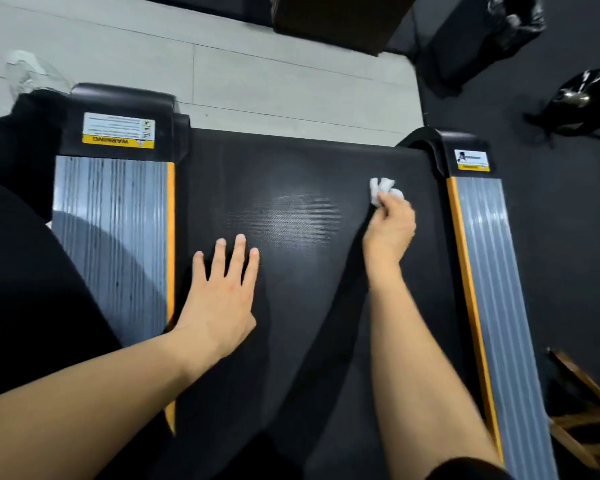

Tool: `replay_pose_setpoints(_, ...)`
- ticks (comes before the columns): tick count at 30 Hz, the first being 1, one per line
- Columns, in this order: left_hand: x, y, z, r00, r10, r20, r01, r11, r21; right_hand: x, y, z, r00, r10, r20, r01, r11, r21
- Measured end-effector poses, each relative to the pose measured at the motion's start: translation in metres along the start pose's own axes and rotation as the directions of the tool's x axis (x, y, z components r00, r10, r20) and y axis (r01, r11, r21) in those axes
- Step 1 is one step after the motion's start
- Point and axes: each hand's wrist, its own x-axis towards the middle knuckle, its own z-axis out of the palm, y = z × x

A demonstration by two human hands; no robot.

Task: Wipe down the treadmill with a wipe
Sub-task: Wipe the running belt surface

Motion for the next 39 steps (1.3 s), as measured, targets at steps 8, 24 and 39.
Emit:
replay_pose_setpoints(8, 0.039, -0.015, -0.030, 0.978, 0.202, -0.054, -0.189, 0.965, 0.183, -0.052, -0.061, 0.024, 0.766, -0.616, 0.186, 0.576, 0.785, 0.229)
replay_pose_setpoints(24, 0.077, -0.038, -0.035, 0.982, 0.099, 0.159, -0.117, 0.987, 0.110, -0.007, -0.033, 0.032, 0.877, -0.462, 0.134, 0.432, 0.879, 0.204)
replay_pose_setpoints(39, 0.075, -0.040, -0.040, 0.973, 0.118, 0.199, -0.133, 0.989, 0.065, 0.050, -0.014, 0.004, 0.952, -0.125, 0.278, 0.030, 0.946, 0.323)
